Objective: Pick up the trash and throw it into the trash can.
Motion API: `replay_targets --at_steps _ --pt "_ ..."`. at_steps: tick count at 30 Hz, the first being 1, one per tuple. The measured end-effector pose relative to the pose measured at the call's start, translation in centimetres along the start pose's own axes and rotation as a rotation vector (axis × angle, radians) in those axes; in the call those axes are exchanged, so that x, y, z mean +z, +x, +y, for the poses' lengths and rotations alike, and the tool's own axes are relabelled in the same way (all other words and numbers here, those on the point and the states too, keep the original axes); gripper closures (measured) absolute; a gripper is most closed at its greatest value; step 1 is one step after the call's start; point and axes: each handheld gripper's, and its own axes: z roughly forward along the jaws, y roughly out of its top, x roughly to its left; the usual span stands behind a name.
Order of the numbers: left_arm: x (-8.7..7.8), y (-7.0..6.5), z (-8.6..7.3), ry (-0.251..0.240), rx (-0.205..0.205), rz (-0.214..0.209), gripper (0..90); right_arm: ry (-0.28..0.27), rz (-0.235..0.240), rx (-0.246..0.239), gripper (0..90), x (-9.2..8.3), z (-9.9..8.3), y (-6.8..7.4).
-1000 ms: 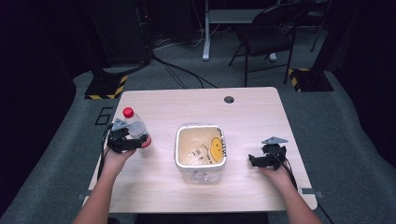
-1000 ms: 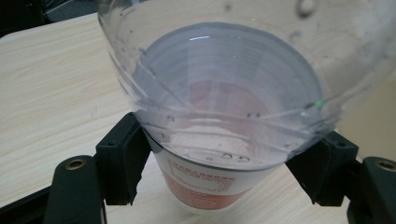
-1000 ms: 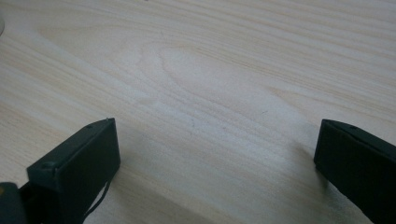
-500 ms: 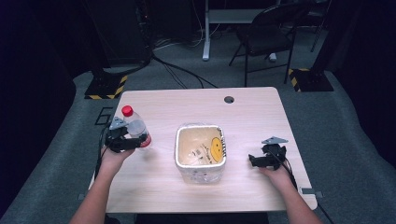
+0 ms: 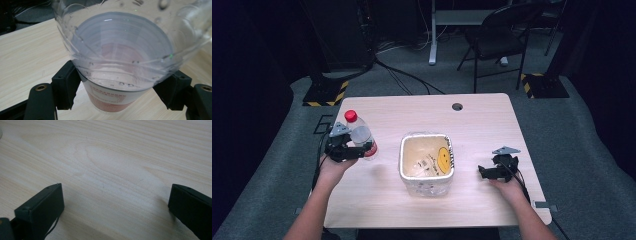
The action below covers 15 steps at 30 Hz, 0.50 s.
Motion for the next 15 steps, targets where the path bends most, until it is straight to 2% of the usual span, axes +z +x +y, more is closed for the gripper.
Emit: replay_targets --at_steps 15 --pt "-1.0 -1.6 1.8 -0.006 0.033 -0.042 27.1 0.000 0.002 -0.003 0.0 0.0 0.0 0.0"
